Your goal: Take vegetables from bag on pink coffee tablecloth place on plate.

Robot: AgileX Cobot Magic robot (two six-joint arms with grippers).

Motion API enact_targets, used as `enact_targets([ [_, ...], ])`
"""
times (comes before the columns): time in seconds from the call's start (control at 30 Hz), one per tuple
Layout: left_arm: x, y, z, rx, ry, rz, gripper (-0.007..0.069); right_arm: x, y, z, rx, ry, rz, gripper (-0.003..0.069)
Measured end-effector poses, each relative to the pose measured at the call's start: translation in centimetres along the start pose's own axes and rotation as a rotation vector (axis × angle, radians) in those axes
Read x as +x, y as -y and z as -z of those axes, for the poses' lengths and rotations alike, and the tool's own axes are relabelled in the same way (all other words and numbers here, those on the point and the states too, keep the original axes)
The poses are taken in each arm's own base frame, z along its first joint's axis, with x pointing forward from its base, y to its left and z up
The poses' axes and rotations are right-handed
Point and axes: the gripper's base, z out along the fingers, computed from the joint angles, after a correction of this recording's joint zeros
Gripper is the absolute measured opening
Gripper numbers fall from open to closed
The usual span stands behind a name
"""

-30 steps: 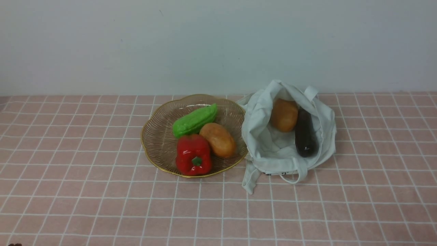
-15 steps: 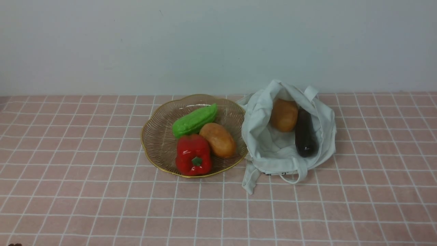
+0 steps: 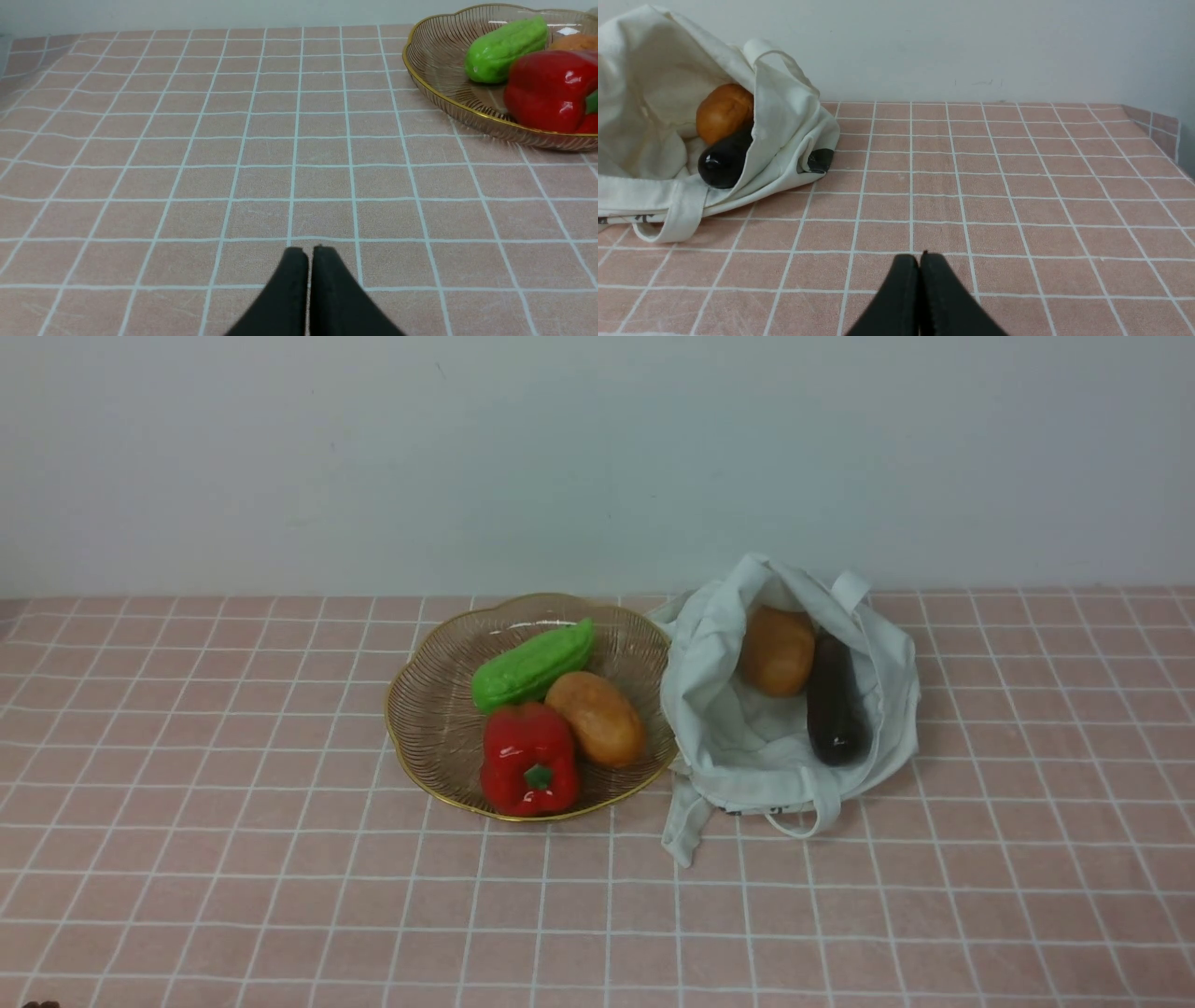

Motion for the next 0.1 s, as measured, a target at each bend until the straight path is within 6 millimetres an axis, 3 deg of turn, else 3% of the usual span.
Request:
enact_targets([
  [0.1,0.0,0.0,0.0,0.0,0.0,0.0,-0.0005,0.0,0.0,0.0,0.0,0.0,0.0,-0.0015],
])
